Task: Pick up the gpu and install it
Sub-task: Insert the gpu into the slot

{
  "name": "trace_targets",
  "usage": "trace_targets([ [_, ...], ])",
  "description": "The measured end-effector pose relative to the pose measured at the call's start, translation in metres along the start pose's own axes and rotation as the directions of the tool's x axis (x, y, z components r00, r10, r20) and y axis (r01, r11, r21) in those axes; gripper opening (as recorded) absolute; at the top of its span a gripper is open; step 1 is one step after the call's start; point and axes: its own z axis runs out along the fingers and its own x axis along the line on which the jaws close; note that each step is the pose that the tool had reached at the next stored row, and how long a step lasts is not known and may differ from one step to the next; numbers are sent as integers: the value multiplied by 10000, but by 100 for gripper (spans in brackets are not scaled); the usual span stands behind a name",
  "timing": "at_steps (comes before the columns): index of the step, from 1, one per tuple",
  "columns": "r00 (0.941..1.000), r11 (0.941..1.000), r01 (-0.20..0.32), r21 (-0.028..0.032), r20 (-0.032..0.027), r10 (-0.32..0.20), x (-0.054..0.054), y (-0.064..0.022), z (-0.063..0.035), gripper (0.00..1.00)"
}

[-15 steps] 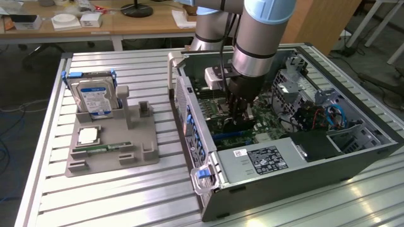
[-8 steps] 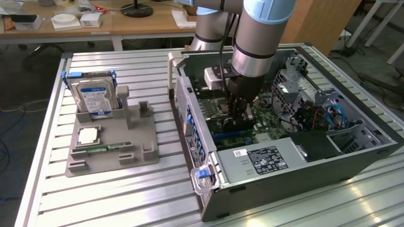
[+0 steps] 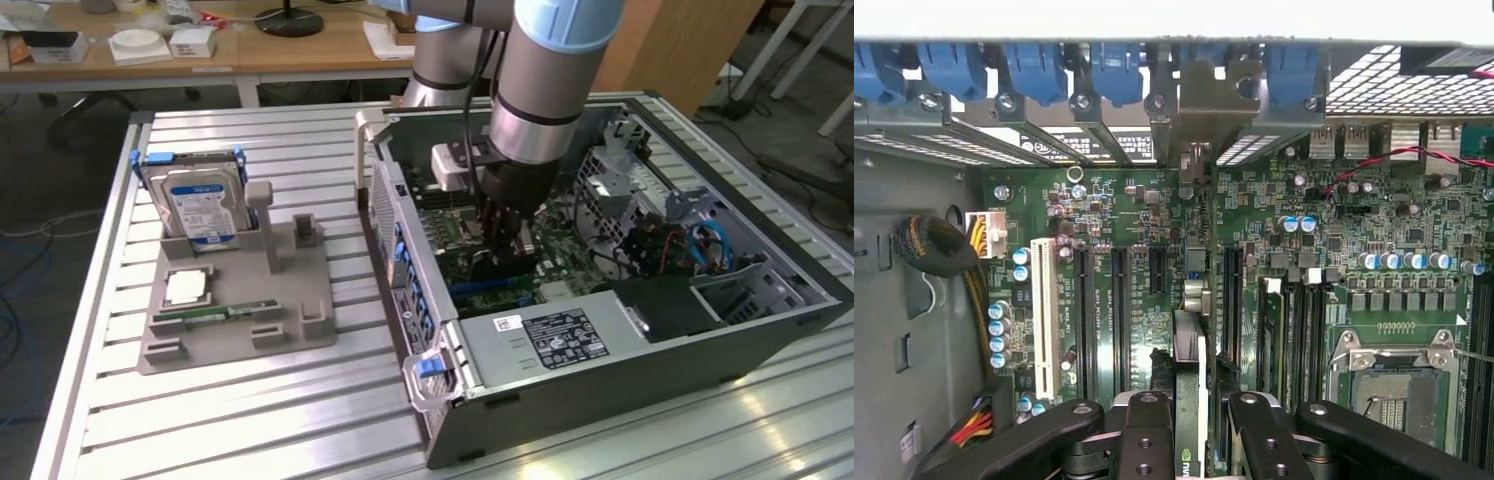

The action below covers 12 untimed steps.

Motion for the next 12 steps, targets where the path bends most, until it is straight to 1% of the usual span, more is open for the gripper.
trace_targets([
  [12,10000,10000,0,-1,-2,0,1,1,50,26],
])
